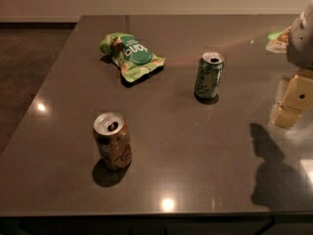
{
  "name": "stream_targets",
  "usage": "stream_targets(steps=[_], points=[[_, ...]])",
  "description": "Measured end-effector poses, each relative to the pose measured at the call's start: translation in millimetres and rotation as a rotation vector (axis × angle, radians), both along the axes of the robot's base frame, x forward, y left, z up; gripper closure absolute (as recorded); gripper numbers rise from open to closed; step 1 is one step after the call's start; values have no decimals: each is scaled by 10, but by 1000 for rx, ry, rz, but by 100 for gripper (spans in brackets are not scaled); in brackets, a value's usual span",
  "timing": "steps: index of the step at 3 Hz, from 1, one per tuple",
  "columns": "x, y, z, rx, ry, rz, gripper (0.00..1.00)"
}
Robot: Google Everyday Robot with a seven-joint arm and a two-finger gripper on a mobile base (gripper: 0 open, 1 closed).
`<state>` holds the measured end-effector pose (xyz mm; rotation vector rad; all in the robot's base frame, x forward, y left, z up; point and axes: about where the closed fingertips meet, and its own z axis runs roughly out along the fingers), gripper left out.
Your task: Knock orange can over
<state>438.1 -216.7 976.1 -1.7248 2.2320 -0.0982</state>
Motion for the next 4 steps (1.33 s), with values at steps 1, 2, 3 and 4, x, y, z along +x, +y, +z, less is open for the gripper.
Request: stream_targets(steps=[1, 2, 3, 4], points=[[0, 1, 0, 0, 0, 0, 0], [-2, 181, -12, 58, 8, 35, 0], [-1, 560, -89, 178, 30, 113, 0], [-25, 1245, -244, 316, 62, 221, 0]])
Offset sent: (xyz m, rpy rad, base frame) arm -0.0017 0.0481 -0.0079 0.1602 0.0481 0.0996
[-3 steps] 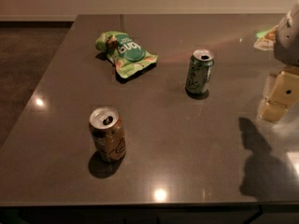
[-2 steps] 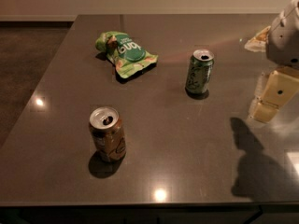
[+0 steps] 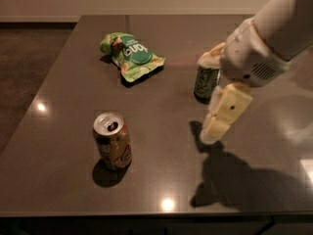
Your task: Knock orange can over
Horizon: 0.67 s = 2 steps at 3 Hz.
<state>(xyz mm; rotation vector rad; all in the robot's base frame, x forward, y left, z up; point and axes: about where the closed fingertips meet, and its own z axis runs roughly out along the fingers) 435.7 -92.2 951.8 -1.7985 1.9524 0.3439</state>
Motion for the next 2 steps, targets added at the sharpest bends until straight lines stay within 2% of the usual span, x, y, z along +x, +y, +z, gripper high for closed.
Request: stream_targets(steps=[1, 2], points=[[-19, 487, -161, 56, 11, 76, 0], [-130, 917, -354, 82, 25, 142, 0]])
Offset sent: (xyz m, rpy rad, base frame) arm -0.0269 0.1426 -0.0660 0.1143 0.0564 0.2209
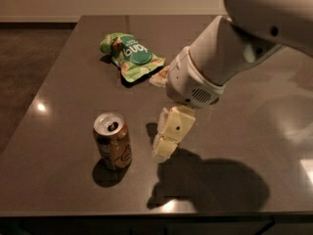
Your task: Knock orange can over
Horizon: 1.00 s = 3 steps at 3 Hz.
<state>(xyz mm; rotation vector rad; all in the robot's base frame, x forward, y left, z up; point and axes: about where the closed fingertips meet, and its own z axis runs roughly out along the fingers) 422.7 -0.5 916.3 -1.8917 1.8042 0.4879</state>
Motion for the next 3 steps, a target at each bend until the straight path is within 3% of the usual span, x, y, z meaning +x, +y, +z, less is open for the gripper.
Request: stream_targets(steps=[1, 2, 3], points=[[-176, 397, -203, 25, 18, 63, 0], [-279, 593, -272, 48, 22, 93, 0], [-299, 687, -242, 88, 42, 107, 18]])
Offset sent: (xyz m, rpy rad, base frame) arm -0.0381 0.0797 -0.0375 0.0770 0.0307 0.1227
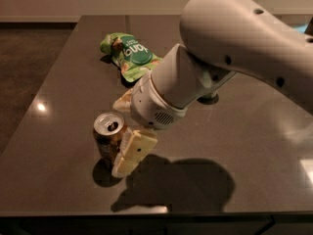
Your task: Knock orange can over
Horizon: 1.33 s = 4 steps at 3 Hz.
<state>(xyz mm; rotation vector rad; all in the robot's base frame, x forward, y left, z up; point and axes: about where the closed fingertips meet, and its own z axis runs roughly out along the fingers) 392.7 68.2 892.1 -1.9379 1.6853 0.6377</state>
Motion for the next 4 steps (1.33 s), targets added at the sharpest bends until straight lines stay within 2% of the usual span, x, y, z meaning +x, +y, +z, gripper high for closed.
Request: stream_targets(steps=[1, 2, 3, 4], points=[[-18, 69, 62, 28, 22, 15, 49], [-27, 78, 98, 29, 28, 19, 72], [54, -37, 172, -13, 27, -9, 96], [213, -252, 252, -95, 25, -64, 100]])
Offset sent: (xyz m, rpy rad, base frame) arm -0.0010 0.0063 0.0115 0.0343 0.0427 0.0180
